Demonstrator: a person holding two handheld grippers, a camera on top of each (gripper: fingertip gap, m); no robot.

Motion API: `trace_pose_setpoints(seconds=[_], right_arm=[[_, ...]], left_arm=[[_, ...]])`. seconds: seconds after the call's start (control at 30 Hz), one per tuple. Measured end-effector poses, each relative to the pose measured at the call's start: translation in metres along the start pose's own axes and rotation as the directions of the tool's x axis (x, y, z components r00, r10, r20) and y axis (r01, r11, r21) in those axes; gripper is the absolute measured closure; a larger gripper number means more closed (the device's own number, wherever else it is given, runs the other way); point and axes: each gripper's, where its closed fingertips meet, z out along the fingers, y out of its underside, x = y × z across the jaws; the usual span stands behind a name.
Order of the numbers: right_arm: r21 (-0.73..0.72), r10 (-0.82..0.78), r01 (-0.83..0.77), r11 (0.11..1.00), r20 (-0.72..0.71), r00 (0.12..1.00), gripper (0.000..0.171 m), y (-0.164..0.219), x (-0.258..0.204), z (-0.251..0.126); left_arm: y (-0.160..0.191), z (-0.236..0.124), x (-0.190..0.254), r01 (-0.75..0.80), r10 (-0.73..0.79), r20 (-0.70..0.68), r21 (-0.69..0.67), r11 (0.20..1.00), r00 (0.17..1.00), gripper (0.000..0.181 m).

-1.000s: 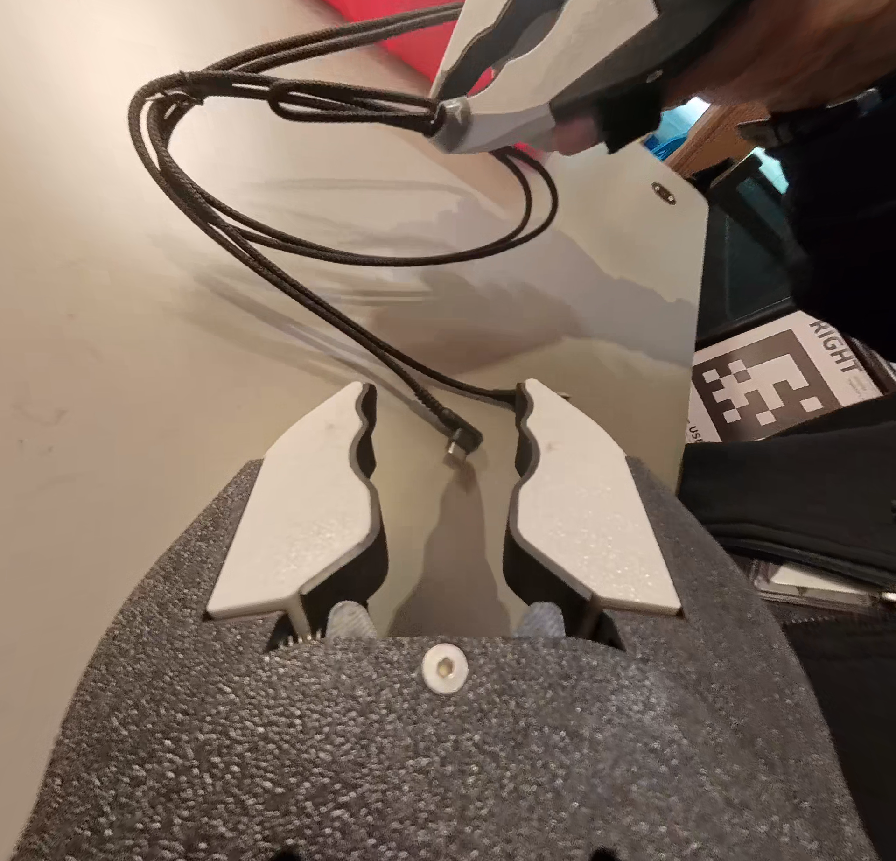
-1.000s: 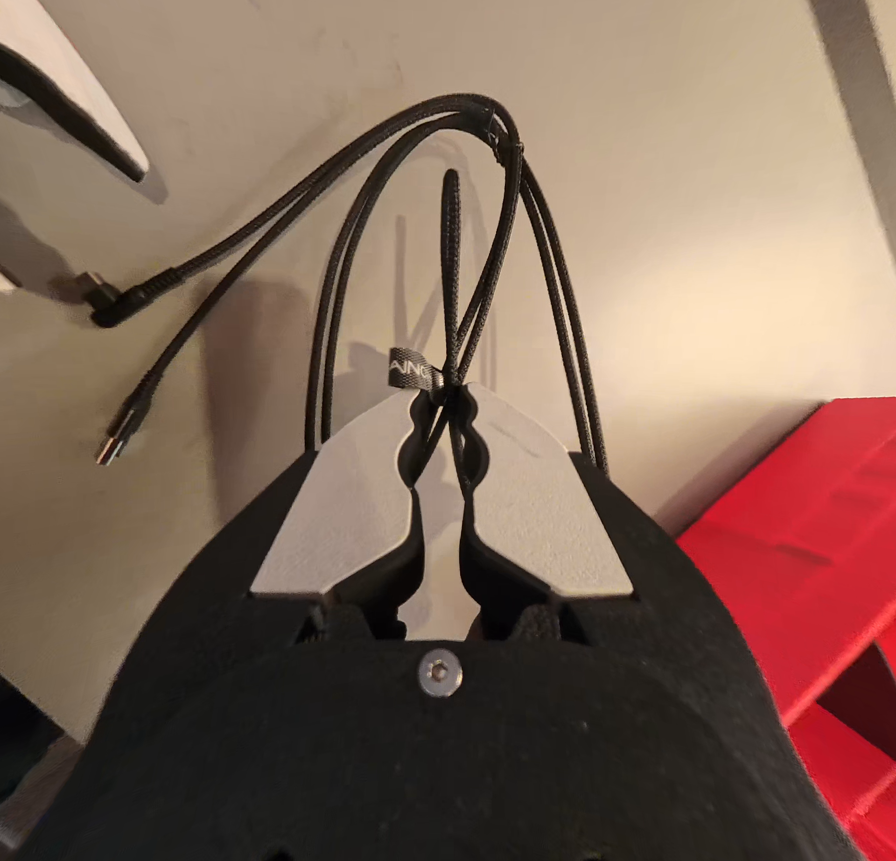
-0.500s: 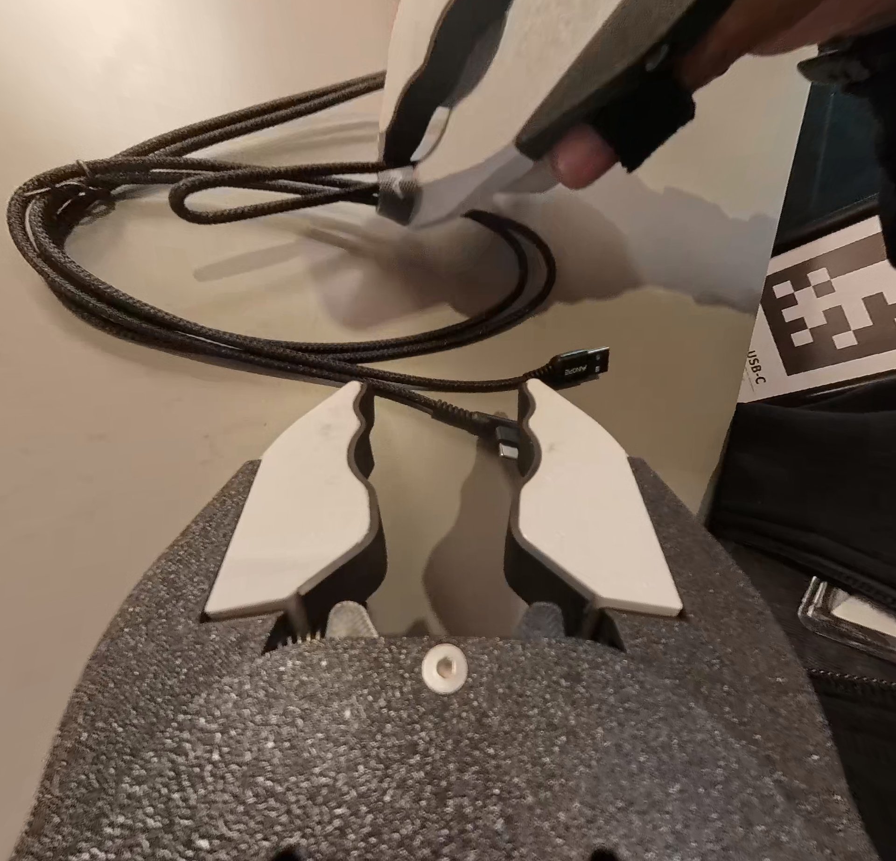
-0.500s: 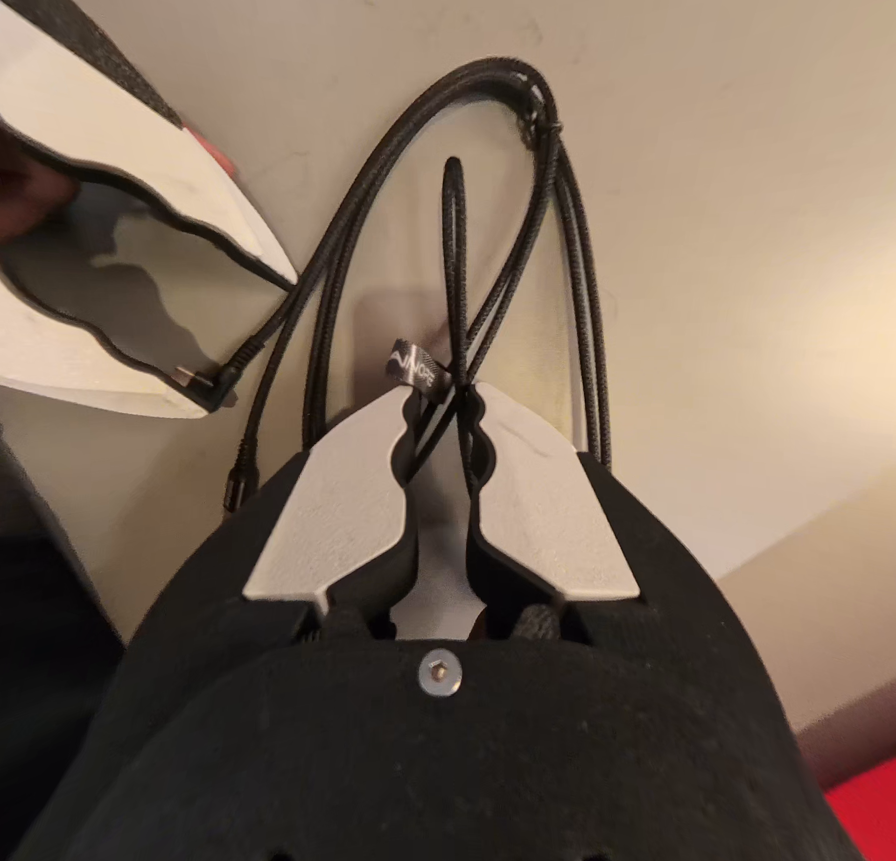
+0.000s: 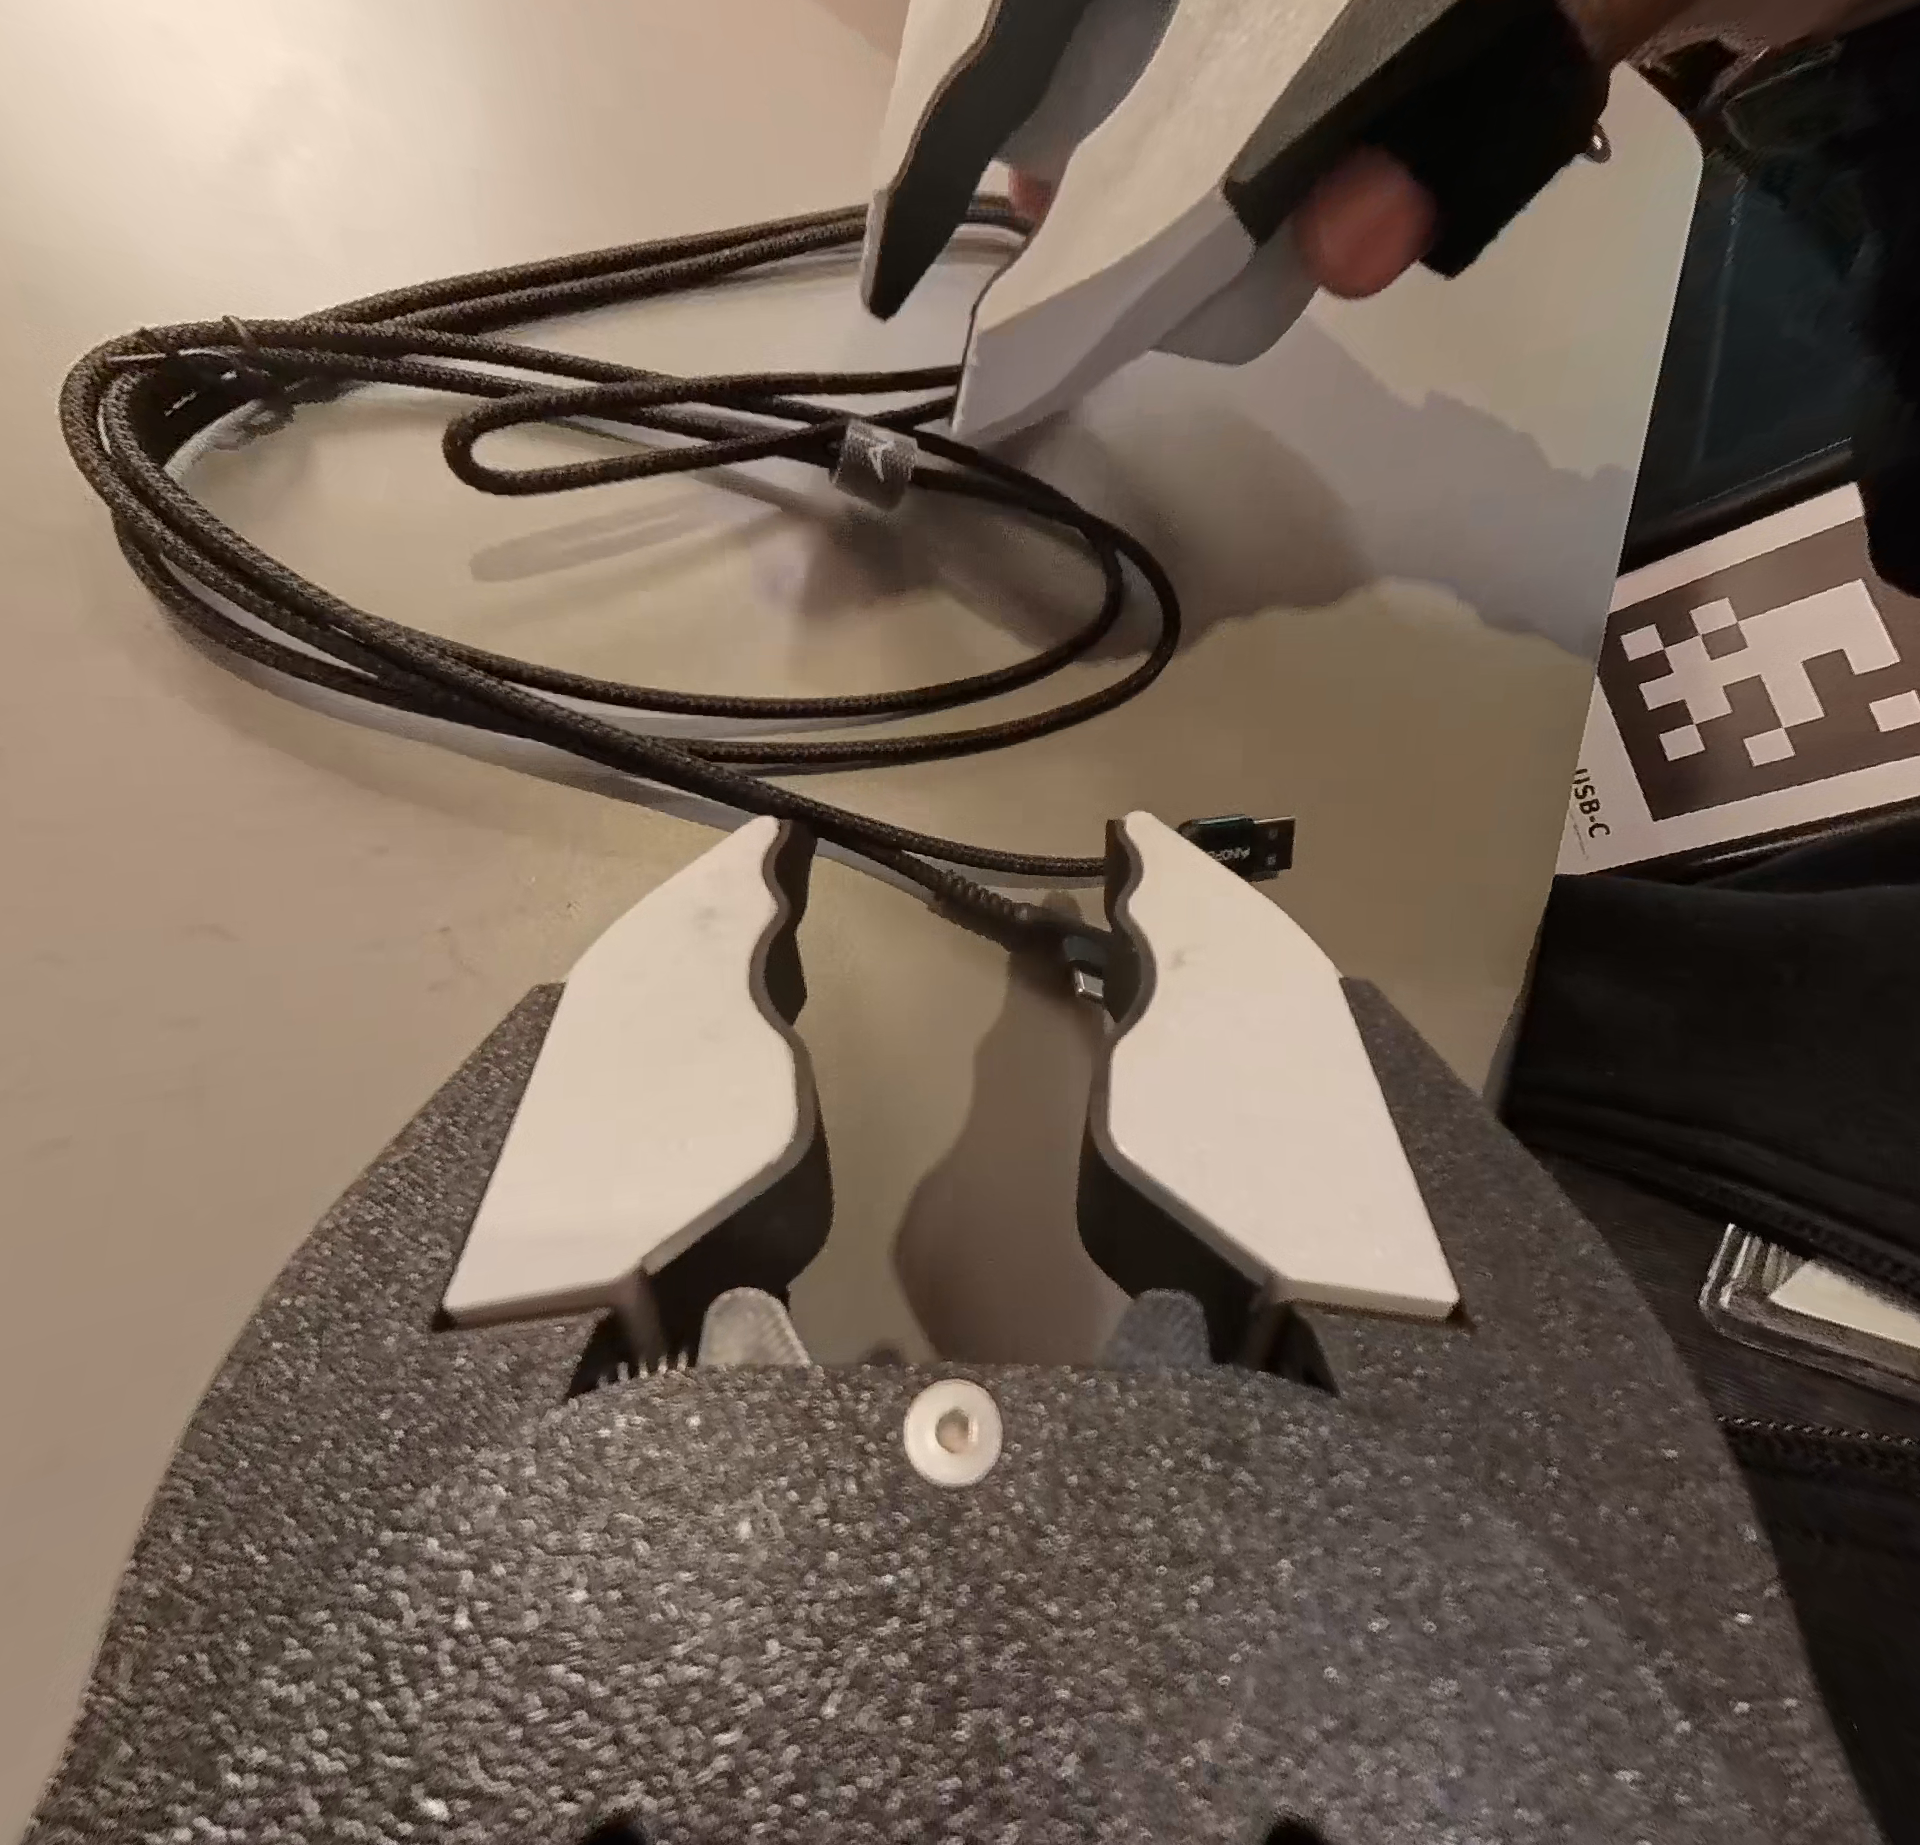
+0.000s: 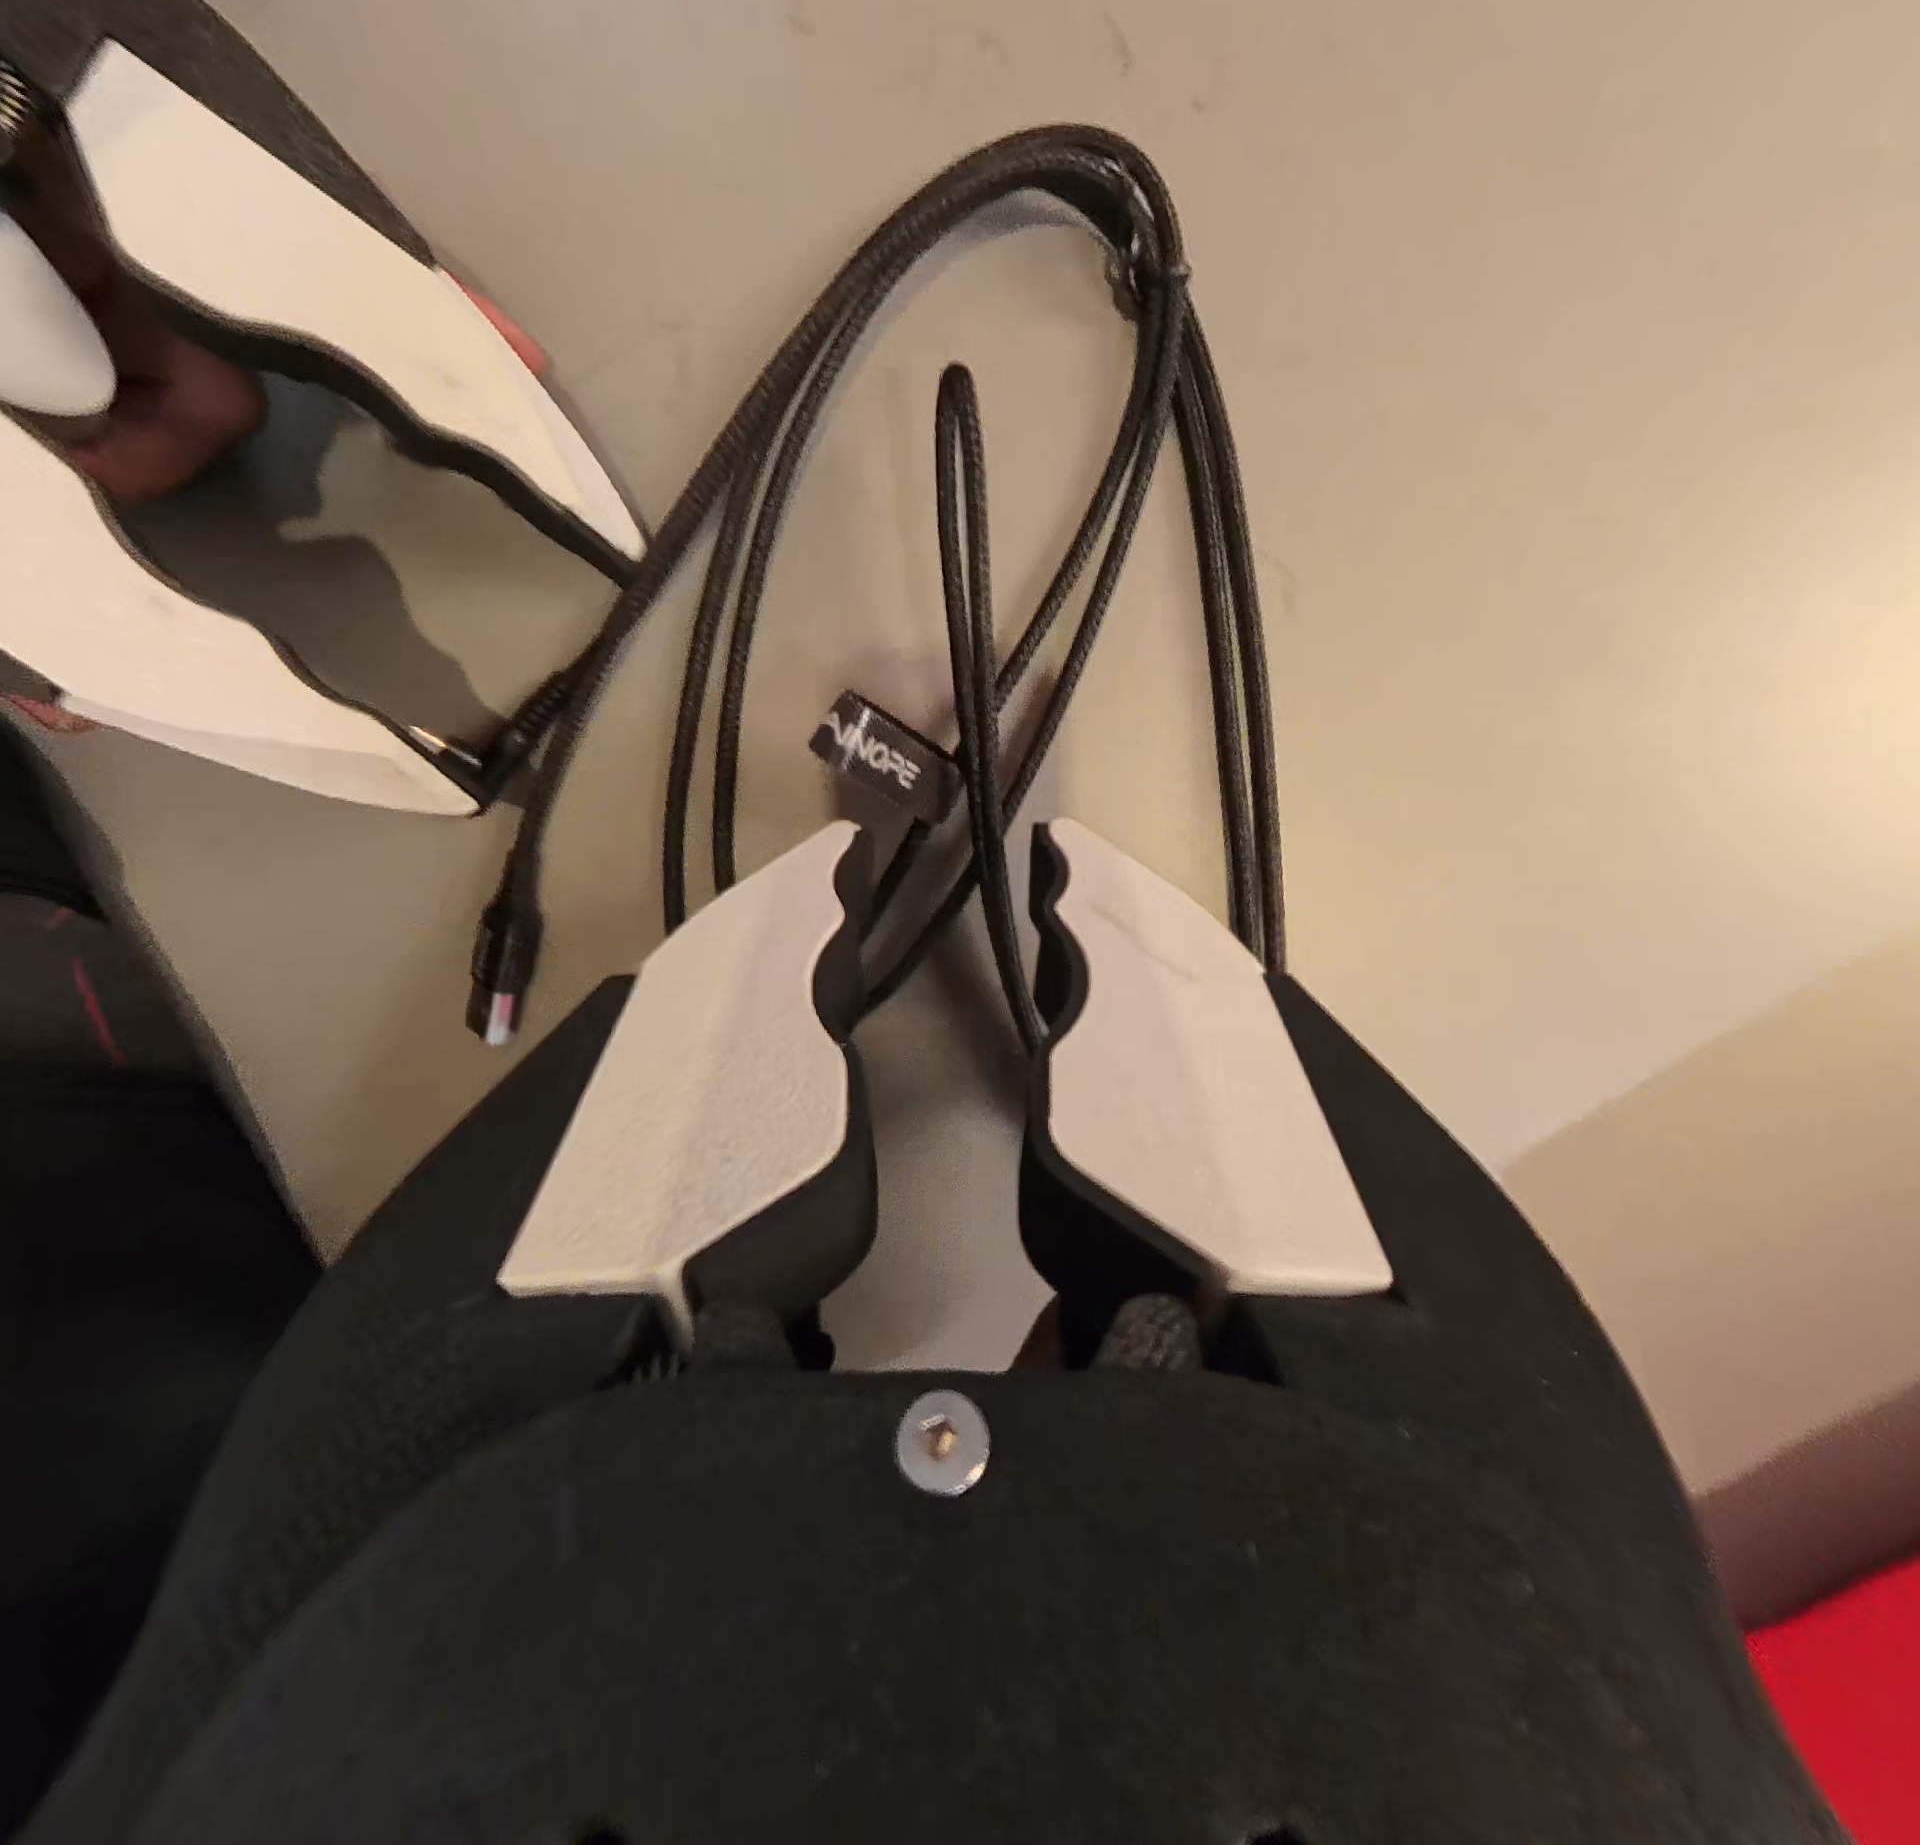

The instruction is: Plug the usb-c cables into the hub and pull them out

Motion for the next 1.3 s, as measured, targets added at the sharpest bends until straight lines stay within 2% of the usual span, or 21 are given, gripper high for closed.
trace_pose_setpoints(seconds=[0.13, 0.2, 0.47, 0.67, 0.83, 1.0, 1.03, 1.13, 1.3], right_arm=[[-0.104, -0.013, 0.009, 0.994, -0.035, 0.999, 0.141, 0.024, 0.012, -0.001], [-0.125, -0.012, 0.004, 0.992, -0.058, 0.998, 0.167, 0.031, 0.016, 0.001], [0.035, 0.098, -0.097, 0.995, -0.049, 0.994, 0.167, 0.008, 0.014, -0.018], [0.123, 0.111, -0.108, 0.986, -0.015, 0.994, 0.168, -0.016, -0.007, -0.024], [0.099, 0.077, -0.079, 0.992, 0.019, 0.997, 0.168, -0.023, -0.033, -0.002], [0.053, 0.04, -0.037, 0.998, -0.057, 0.998, 0.168, -0.026, -0.043, 0.026], [0.049, 0.033, -0.03, 0.998, -0.069, 0.997, 0.167, -0.028, -0.044, 0.029], [0.022, 0.013, -0.012, 1.0, -0.071, 0.997, 0.148, -0.028, -0.048, 0.038], [-0.013, -0.021, 0.02, 1.0, -0.067, 0.998, 0.136, -0.029, -0.054, 0.049]], left_arm=[[0.001, 0.001, 0.0, -0.01, 0.01, 0.009, -0.005, 1.0, 1.0, 0.125], [0.001, 0.001, 0.0, -0.01, 0.01, 0.009, -0.006, 1.0, 1.0, 0.125], [0.0, 0.001, 0.003, -0.003, 0.003, -0.006, -0.001, 1.0, 1.0, 0.121], [-0.001, 0.001, 0.004, 0.001, -0.001, -0.028, 0.002, 1.0, 1.0, 0.12], [-0.002, 0.0, 0.005, 0.009, -0.008, -0.043, 0.007, 1.0, 0.999, 0.12], [-0.002, 0.0, 0.006, 0.011, -0.01, -0.056, 0.014, 1.0, 0.998, 0.119], [-0.002, -0.001, 0.006, 0.011, -0.01, -0.058, 0.016, 1.0, 0.998, 0.12], [-0.003, -0.001, 0.006, 0.013, -0.012, -0.061, 0.02, 1.0, 0.998, 0.12], [-0.002, -0.002, 0.007, 0.014, -0.013, -0.068, 0.02, 1.0, 0.998, 0.12]])
